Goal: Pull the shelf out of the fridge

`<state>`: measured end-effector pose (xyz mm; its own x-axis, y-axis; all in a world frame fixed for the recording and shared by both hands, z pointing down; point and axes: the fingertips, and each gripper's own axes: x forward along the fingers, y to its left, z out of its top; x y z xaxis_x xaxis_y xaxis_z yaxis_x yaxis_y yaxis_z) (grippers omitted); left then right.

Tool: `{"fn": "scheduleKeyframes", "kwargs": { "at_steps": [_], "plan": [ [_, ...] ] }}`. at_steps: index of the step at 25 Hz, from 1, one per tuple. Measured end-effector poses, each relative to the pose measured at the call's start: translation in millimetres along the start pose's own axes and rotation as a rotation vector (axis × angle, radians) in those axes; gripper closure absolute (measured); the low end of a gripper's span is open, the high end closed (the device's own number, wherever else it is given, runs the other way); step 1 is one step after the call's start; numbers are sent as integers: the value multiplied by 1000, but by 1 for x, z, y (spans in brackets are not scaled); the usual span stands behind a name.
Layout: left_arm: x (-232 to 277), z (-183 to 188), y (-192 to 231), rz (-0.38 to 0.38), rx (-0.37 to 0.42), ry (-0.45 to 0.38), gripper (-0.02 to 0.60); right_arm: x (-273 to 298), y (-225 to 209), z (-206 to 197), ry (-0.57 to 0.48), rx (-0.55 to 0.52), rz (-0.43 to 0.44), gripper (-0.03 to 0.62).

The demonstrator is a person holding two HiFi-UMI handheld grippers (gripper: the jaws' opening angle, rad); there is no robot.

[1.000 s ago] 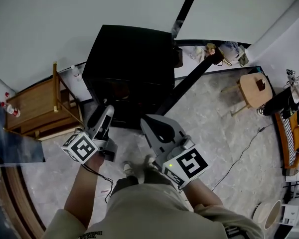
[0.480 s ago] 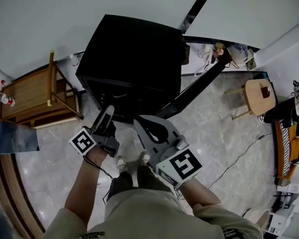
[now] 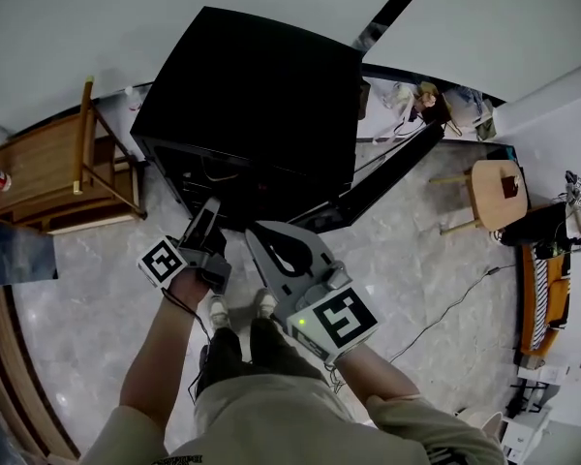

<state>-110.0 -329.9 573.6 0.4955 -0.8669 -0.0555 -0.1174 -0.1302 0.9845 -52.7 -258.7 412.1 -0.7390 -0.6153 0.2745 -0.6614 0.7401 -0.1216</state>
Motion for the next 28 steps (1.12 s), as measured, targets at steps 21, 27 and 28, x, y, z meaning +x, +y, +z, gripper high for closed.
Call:
{"fn": "scheduleKeyframes", "kwargs": {
  "at_steps": [21, 27, 28],
  "plan": [
    [29, 1, 69, 81, -64, -36, 348, 17, 5, -26, 48, -12, -10, 597],
    [50, -4, 73, 88, -99, -43, 348, 23, 3, -29, 35, 22, -5, 597],
    [54, -4, 73, 89, -102, -43, 348, 24, 1, -28, 31, 34, -8, 597]
  ]
}}
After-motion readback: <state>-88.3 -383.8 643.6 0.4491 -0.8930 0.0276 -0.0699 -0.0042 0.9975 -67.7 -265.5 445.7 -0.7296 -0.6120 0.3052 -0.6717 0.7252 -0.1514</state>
